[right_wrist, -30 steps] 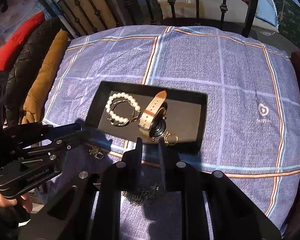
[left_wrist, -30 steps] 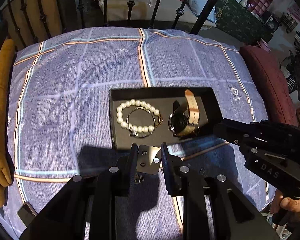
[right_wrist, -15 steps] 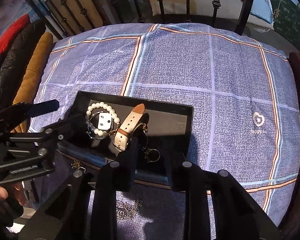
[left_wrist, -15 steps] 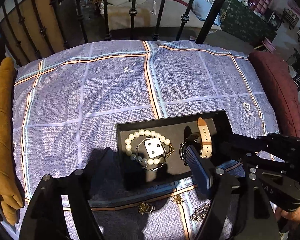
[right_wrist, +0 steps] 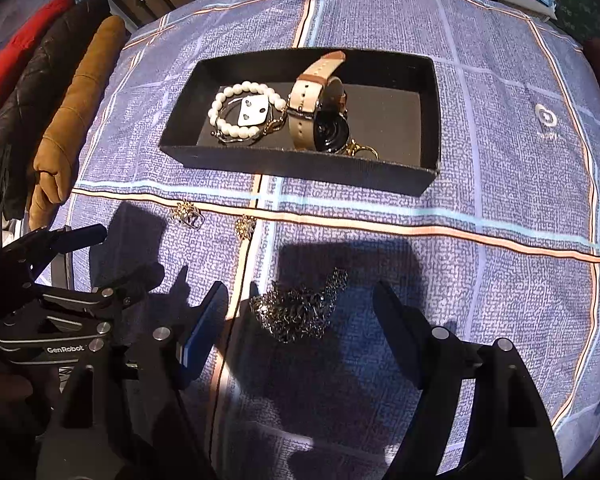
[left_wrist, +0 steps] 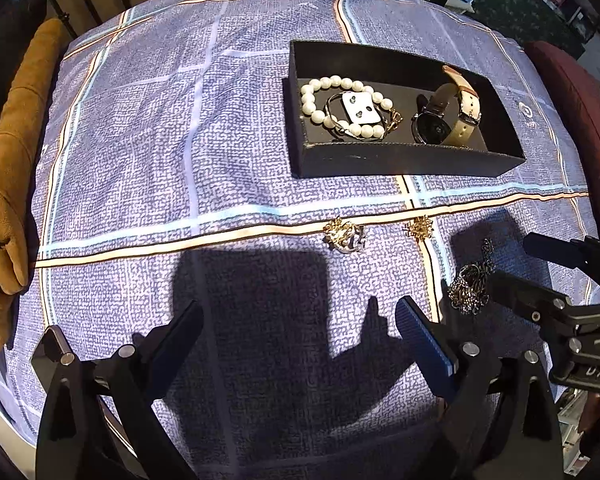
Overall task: Organize jewelry
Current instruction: 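Grasp the gold brooch with the left gripper while the right gripper grips the dark chain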
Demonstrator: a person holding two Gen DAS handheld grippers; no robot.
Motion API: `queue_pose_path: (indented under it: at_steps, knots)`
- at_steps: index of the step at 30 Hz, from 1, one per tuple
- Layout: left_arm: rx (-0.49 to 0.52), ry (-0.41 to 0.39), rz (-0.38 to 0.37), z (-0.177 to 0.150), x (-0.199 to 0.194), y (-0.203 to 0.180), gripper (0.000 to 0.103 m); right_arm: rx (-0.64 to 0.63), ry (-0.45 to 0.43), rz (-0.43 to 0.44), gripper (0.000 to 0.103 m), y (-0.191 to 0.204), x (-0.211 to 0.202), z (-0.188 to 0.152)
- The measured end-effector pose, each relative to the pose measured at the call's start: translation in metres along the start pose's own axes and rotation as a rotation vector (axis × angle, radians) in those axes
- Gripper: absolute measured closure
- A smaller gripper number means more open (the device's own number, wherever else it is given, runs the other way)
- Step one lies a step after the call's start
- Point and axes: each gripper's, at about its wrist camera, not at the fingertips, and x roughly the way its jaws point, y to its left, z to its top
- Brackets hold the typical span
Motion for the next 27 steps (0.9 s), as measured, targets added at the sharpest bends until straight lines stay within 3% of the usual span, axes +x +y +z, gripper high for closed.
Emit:
queue_pose_path:
  at_steps: [4, 7, 9, 11, 12, 14, 16, 25, 27]
  knots:
    - [-0.021, -0.019, 0.001, 0.016, 0.011, -0.003, 0.012, 0.035, -0.008, 0.007, 0.028, -0.008, -0.004, 0.001]
    - [-0.051, -0.009, -0.013, 0.026, 0.022, 0.003, 0.034, 0.041, -0.013, 0.005, 0.028, -0.01, -0.005, 0.004]
    - [-0.03, -0.017, 0.01, 0.028, 0.024, 0.002, 0.039, 0.042, -0.01, 0.012, 0.028, -0.01, -0.005, 0.005]
    - [-0.013, -0.028, 0.022, 0.029, 0.023, 0.001, 0.055, 0.039, -0.005, 0.017, 0.028, -0.008, -0.003, 0.006]
    - [-0.012, -0.028, 0.024, 0.031, 0.023, 0.0, 0.058, 0.037, -0.003, 0.02, 0.028, -0.006, -0.002, 0.007]
    - [-0.025, -0.029, -0.004, 0.03, 0.019, 0.004, 0.074, 0.028, 0.002, 0.023, 0.028, -0.002, 0.001, 0.008]
    - [-0.038, -0.032, -0.03, 0.026, 0.013, 0.012, 0.08, 0.013, 0.003, 0.023, 0.028, 0.002, 0.004, 0.011]
    - [-0.075, -0.055, -0.081, 0.01, -0.006, 0.03, 0.081, -0.015, 0.01, 0.036, 0.028, 0.017, 0.017, 0.02]
    - [-0.068, -0.052, -0.082, 0.005, -0.006, 0.026, 0.068, -0.01, 0.01, 0.037, 0.028, 0.018, 0.017, 0.021]
